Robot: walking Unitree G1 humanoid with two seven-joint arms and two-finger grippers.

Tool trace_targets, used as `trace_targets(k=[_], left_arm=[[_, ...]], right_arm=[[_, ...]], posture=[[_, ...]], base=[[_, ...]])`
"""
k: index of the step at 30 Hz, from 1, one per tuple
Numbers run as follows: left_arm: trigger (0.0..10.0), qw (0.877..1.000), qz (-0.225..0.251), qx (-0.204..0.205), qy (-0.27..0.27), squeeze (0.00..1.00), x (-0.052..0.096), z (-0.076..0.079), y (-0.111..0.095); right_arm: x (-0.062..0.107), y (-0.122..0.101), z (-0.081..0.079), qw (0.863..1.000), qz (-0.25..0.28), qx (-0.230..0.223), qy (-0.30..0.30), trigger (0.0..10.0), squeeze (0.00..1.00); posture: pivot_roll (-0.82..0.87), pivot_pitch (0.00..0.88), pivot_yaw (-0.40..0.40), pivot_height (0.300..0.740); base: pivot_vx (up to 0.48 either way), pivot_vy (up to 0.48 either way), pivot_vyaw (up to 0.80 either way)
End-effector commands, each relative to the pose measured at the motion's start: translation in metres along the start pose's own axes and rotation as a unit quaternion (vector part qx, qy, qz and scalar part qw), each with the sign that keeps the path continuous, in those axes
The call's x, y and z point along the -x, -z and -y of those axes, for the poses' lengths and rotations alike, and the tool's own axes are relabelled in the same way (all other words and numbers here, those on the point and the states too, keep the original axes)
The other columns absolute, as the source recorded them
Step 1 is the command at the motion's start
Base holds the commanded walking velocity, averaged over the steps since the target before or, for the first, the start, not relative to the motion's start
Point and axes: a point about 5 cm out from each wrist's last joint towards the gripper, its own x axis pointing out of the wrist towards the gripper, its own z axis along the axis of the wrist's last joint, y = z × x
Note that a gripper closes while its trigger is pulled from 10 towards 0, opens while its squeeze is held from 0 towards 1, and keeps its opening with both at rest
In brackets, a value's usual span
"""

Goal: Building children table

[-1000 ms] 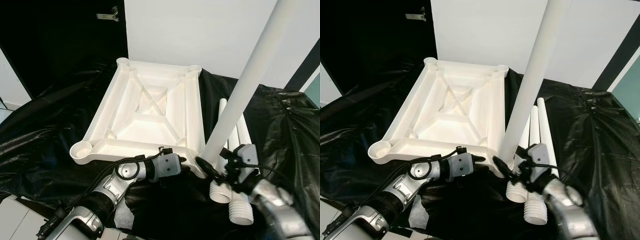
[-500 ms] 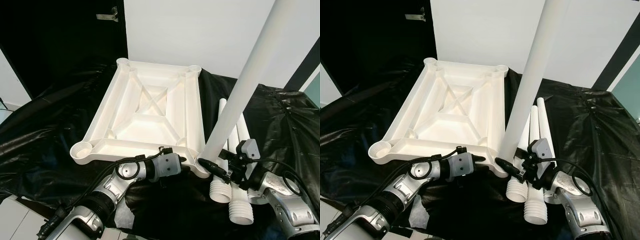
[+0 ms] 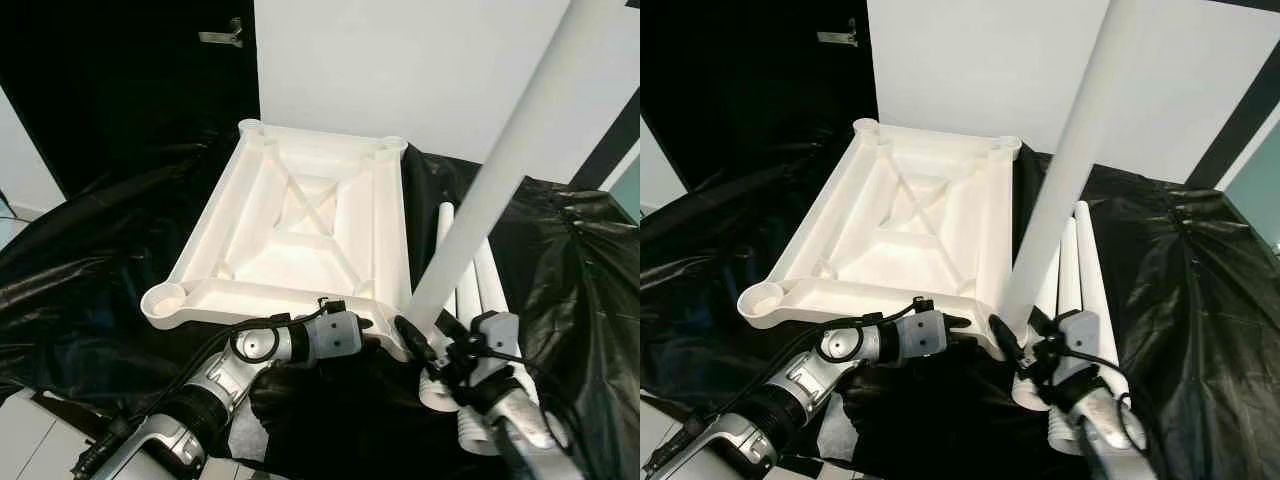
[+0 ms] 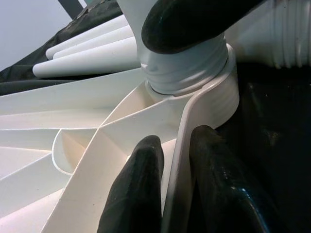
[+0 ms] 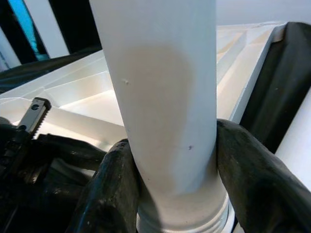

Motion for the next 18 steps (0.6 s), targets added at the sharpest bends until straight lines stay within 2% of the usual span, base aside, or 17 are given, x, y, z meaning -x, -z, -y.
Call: trace_targets(k=[1,4,5,6,7,10,11,12,13,14,16,18], left_arm=[[10.0,0.994,-0.050,0.020,0.097,0.00,0.006,0.028,0.022],[10.0,0.994,-0.048,0.020,0.098,0.00,0.004,0.029,0.021],[10.0,0.994,-0.046,0.020,0.099,0.00,0.001,0.030,0.020],[10.0,0.994,-0.046,0.020,0.099,0.00,0.001,0.030,0.020],[10.0,0.994,-0.042,0.020,0.100,0.00,-0.002,0.030,0.018],[10.0,0.994,-0.041,0.020,0.101,0.00,-0.003,0.030,0.017],[10.0,0.994,-0.041,0.019,0.101,0.00,-0.003,0.030,0.017],[10.0,0.994,-0.041,0.019,0.101,0.00,-0.003,0.030,0.017],[10.0,0.994,-0.041,0.020,0.100,0.00,-0.003,0.030,0.018],[10.0,0.994,-0.041,0.020,0.100,0.00,-0.003,0.030,0.018],[10.0,0.993,-0.042,0.022,0.105,0.00,-0.004,0.033,0.019],[10.0,0.993,-0.041,0.022,0.108,0.00,-0.004,0.034,0.019]], right_arm=[[0.010,0.013,0.027,0.993,-0.048,0.035,0.102,0.0,0.00],[0.012,0.015,0.030,0.991,-0.058,0.035,0.116,0.0,0.00],[0.013,0.017,0.029,0.993,-0.060,0.022,0.103,3.7,0.24],[0.013,0.017,0.029,0.993,-0.060,0.022,0.103,3.7,0.24],[0.013,0.018,0.026,0.995,-0.058,0.012,0.075,10.0,1.00],[0.011,0.019,0.024,0.997,-0.065,0.013,0.049,10.0,1.00],[0.009,0.019,0.024,0.997,-0.070,0.019,0.027,10.0,0.69],[0.006,0.021,0.022,0.996,-0.082,0.008,-0.024,10.0,0.00],[0.003,0.022,0.021,0.993,-0.093,-0.007,-0.072,10.0,0.00],[0.003,0.022,0.021,0.993,-0.093,-0.007,-0.072,10.0,0.00],[-0.006,0.017,0.025,0.986,-0.100,-0.014,-0.136,10.0,0.00],[-0.010,0.014,0.028,0.984,-0.100,-0.008,-0.149,10.0,0.00]], posture=[[0.25,0.000,-0.080,0.740],[0.24,0.000,-0.082,0.740],[0.24,0.000,-0.082,0.740],[0.24,0.000,-0.082,0.740],[0.23,0.000,-0.083,0.740],[0.23,0.000,-0.082,0.740],[0.23,0.000,-0.084,0.740],[0.22,0.000,-0.084,0.740],[0.22,0.000,-0.081,0.740],[0.22,0.000,-0.081,0.740],[0.21,0.000,-0.077,0.740],[0.21,0.000,-0.077,0.740]], base=[[0.000,0.000,0.00],[0.000,0.000,0.00],[0.000,0.000,0.00],[0.000,0.000,0.00],[0.000,0.000,0.00],[0.000,0.000,0.00],[0.000,0.000,0.00],[0.000,0.000,0.00],[0.000,0.000,0.00],[0.000,0.000,0.00],[0.000,0.000,0.00],[0.000,0.000,0.00]])
